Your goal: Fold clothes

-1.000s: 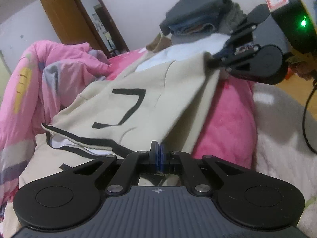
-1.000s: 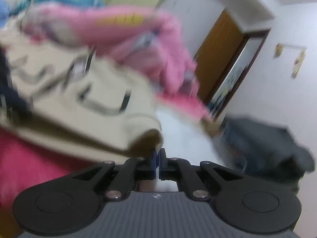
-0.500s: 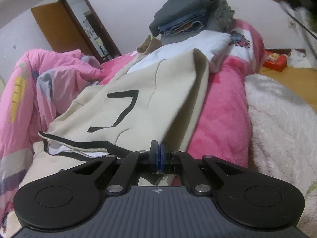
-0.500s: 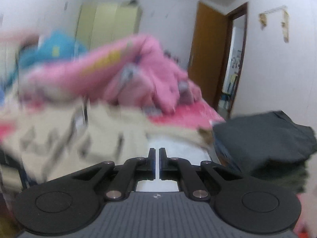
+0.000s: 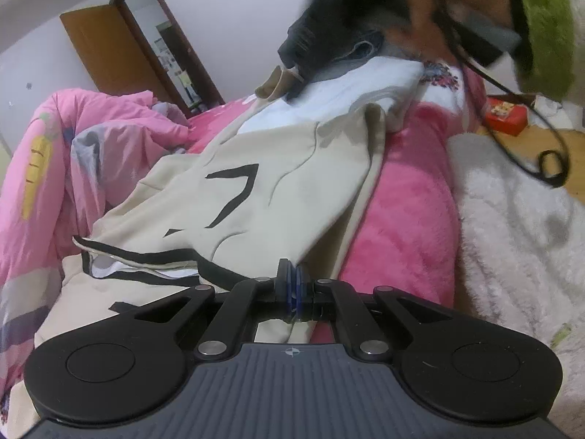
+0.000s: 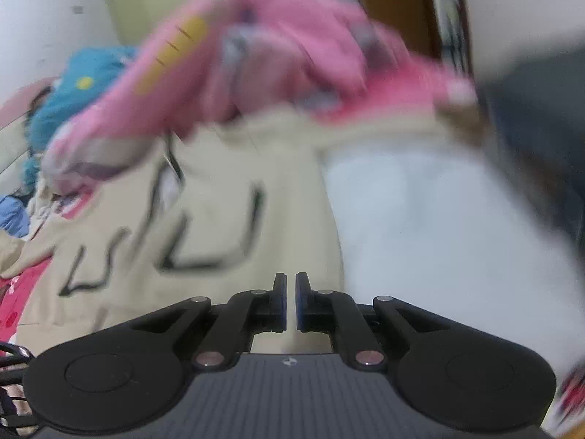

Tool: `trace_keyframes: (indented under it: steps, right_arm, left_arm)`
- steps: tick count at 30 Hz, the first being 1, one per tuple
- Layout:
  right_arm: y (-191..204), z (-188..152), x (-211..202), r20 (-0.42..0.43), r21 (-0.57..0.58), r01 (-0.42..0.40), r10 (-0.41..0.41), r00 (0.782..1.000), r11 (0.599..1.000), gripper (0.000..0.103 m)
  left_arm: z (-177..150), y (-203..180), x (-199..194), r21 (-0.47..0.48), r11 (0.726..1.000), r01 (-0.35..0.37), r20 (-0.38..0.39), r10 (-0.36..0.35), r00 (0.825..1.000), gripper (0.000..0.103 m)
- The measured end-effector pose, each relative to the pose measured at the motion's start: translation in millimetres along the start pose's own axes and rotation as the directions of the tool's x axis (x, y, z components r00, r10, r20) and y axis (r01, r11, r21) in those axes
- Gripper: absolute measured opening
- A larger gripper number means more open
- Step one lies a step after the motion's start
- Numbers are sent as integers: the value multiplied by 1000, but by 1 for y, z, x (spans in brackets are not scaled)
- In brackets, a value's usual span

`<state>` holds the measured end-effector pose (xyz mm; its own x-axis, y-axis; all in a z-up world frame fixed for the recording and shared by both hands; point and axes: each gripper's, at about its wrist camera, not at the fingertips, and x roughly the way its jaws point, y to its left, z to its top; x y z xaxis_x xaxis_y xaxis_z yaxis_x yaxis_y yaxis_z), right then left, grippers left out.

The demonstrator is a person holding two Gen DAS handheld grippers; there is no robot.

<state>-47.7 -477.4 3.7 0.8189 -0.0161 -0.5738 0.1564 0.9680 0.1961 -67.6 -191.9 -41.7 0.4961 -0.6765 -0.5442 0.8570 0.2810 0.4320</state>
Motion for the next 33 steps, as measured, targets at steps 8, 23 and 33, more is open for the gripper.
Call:
trace_keyframes:
  steps: [8, 23, 33]
  right_arm:
    - [38, -49, 75, -134, -296, 63, -107, 985, 953, 22]
    - [109, 14, 30, -47, -198, -289, 286, 957, 936, 24]
    - [188, -48, 52, -253, -505, -278, 168, 953, 817, 49]
  left_arm:
    - [-3, 1, -18, -74, 997, 34, 33, -32, 999, 6]
    - [-19, 62, -19, -429, 903, 22, 24, -13, 1000, 20]
    - [-48, 55, -9, -436, 900, 6, -13, -13, 1000, 22]
